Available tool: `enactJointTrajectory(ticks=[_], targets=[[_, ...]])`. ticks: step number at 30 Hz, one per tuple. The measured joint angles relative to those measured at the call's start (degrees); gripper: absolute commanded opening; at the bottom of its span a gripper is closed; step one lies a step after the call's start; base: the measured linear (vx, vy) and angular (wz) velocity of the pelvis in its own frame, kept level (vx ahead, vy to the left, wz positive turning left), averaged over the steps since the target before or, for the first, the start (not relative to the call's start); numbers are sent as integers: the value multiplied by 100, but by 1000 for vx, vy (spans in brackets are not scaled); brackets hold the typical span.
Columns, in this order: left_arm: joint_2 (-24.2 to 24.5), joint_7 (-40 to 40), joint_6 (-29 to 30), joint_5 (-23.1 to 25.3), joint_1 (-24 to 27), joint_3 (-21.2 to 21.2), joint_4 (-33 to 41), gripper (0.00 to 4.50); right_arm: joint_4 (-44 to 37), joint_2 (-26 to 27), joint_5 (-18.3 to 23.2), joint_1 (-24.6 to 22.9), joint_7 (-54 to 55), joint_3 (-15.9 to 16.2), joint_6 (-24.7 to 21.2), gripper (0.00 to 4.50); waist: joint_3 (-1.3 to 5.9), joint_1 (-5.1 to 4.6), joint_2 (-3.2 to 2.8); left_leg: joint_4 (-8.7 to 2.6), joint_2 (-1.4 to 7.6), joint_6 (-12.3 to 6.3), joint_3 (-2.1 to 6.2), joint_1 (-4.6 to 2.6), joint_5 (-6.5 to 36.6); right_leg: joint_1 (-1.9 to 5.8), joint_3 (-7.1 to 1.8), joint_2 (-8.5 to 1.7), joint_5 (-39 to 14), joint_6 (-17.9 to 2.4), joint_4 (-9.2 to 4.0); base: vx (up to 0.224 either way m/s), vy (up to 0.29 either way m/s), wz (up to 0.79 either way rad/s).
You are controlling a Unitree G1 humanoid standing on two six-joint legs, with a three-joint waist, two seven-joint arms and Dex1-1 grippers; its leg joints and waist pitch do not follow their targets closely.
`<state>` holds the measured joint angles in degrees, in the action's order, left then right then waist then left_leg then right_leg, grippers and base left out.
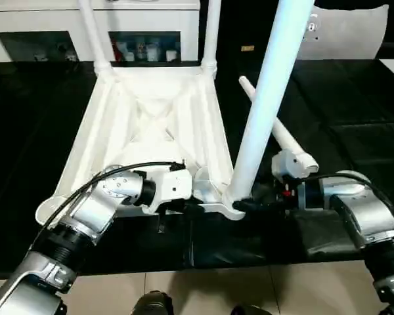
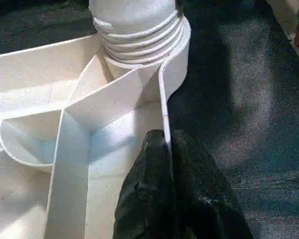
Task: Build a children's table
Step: Rotate leg to tighten
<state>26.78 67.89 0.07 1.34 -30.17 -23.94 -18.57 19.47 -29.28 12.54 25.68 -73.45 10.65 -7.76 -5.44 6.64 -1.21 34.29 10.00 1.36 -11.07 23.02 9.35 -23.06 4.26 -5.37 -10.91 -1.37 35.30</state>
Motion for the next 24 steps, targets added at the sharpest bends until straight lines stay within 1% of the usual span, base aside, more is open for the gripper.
enactJointTrajectory(ticks=[1, 2, 8, 13, 15, 16, 18, 20, 23, 24], targets=[[0, 0, -15, 0, -1, 0, -11, 0, 11, -5, -11, 15, -21, 8, 19, 284, 0, 0, 1, 0, 0, 0, 0, 0, 0, 0, 0, 0, 0, 0, 0, 0, 0, 0], [1, 1, -34, 0, -3, 0, -23, 0, 41, -6, -23, 35, -42, 17, 49, 269, 1, -1, 3, 0, 0, 0, -1, 0, 0, 0, -1, 0, 0, 0, 0, 0, 0, 0], [1, 3, -61, 1, -10, 0, -52, 0, 98, -6, -39, 91, -82, 42, 55, 261, 1, -2, 7, 1, 0, 0, -3, -2, 0, -1, -4, 0, 0, 0, 3, 0, 0, 0], [-37, -23, 53, 0, -12, 33, -55, 0, 91, 0, 21, 91, -60, 34, -134, 259, 4, 3, 26, 2, 0, 0, -5, -3, 0, -1, -6, 0, 1, 0, 4, 0, 0, 0], [-149, -129, 361, -50, -15, 107, -44, 0, 35, 100, 30, 88, 150, -24, -414, 259, 11, -10, 37, 4, 0, -2, -9, -8, -1, -1, -11, 0, 5, -5, 9, 0, 0, 0], [-229, -242, 603, -61, -15, 164, -28, 0, -37, 230, 18, 77, 383, -57, -606, 259, 13, -21, 38, 4, 0, -3, -10, -13, -3, -1, -13, 0, 8, -10, 10, 0, 0, 0], [-412, -673, 1129, -37, -21, 356, -21, 0, -76, 589, -5, 73, 1103, -250, -999, 257, 11, -92, 46, 5, 0, -2, -13, -18, -6, -2, -18, 2, 27, -14, 6, 0, 0, 0], [-699, -1151, 1662, 20, -60, 527, -21, 0, -74, 1039, -2, 72, 1966, -560, -1308, 255, 10, -203, 42, 6, -2, -2, -29, -27, -6, -7, -35, 3, 42, -4, -3, 0, 0, 0], [-1124, -1760, 2160, 69, -133, 611, -31, 0, -64, 1350, -111, 94, 2810, -795, -1414, 246, 10, -310, 41, 3, -3, -2, -34, -27, -5, -6, -39, 3, 48, 11, -23, 0, 0, 0], [-1344, -2081, 2301, 125, -187, 678, -105, 0, -2, 1550, -180, 139, 3218, -909, -1415, 246, 10, -325, 41, 4, -3, -2, -35, -27, -5, -7, -41, 4, 51, 5, -21, 0, 0, 0]])
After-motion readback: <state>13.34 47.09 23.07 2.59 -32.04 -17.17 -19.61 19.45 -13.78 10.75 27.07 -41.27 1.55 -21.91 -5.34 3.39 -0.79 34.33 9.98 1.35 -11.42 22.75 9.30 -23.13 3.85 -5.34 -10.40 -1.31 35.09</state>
